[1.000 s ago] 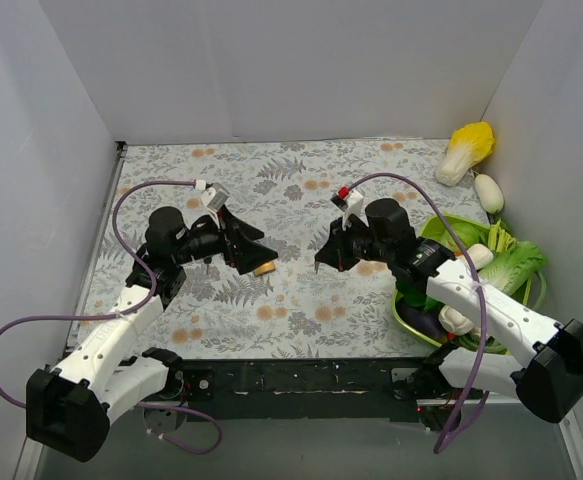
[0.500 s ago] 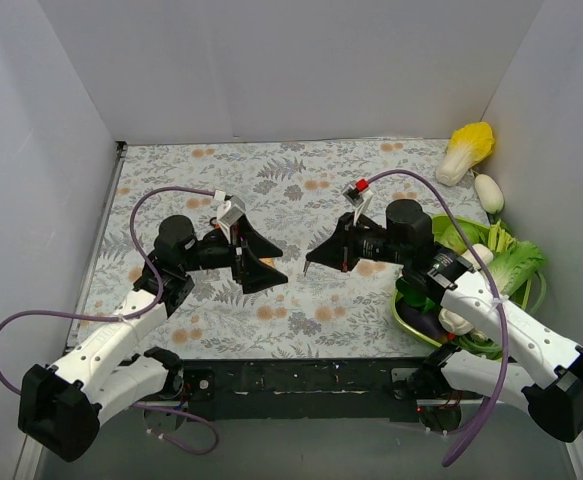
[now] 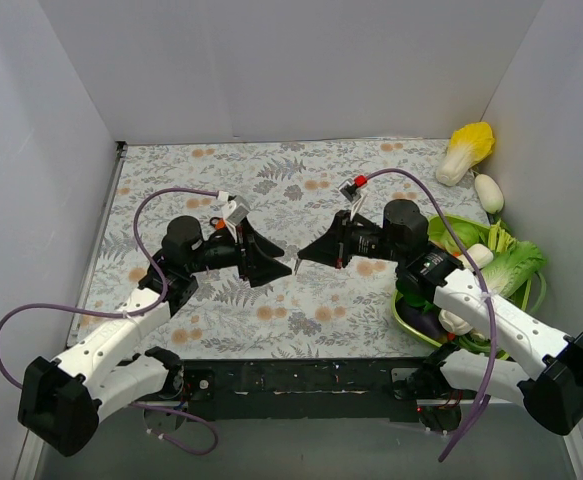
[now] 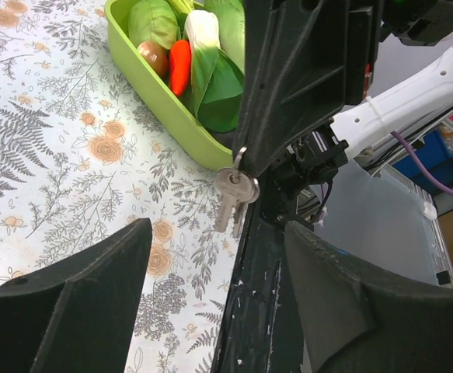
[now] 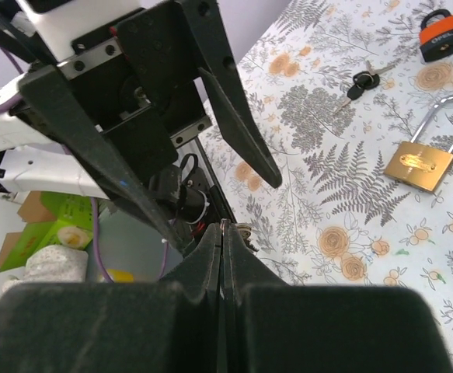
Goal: Unlock with the key
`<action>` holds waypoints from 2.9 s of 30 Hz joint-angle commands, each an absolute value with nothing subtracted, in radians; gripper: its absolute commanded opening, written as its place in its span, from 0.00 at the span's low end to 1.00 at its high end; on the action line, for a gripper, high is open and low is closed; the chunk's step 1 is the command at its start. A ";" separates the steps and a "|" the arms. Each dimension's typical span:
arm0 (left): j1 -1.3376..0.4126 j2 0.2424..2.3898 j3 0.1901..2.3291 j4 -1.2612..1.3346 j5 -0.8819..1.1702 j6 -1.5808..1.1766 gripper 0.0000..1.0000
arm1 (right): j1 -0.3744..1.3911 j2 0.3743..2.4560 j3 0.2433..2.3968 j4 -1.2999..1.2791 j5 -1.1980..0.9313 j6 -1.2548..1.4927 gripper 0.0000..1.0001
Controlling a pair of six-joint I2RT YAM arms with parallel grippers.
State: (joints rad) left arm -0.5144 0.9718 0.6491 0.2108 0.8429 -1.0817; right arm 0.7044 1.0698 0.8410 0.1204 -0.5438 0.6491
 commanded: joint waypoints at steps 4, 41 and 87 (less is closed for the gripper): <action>-0.526 1.003 0.657 0.215 0.857 -1.066 0.58 | 0.706 1.042 0.845 0.247 -0.635 0.704 0.01; -0.595 1.017 0.623 0.319 0.910 -1.118 0.32 | 0.706 1.009 0.793 0.258 -0.689 0.736 0.01; -0.604 1.022 0.666 0.094 0.986 -0.953 0.00 | 0.706 1.005 0.896 -0.104 -0.592 0.393 0.45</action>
State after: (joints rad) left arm -0.5983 1.0027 0.6216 0.1505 0.9051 -1.0000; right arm 0.7055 1.0332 0.8330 -0.0574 -0.5735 0.5152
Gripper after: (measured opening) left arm 0.039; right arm 0.290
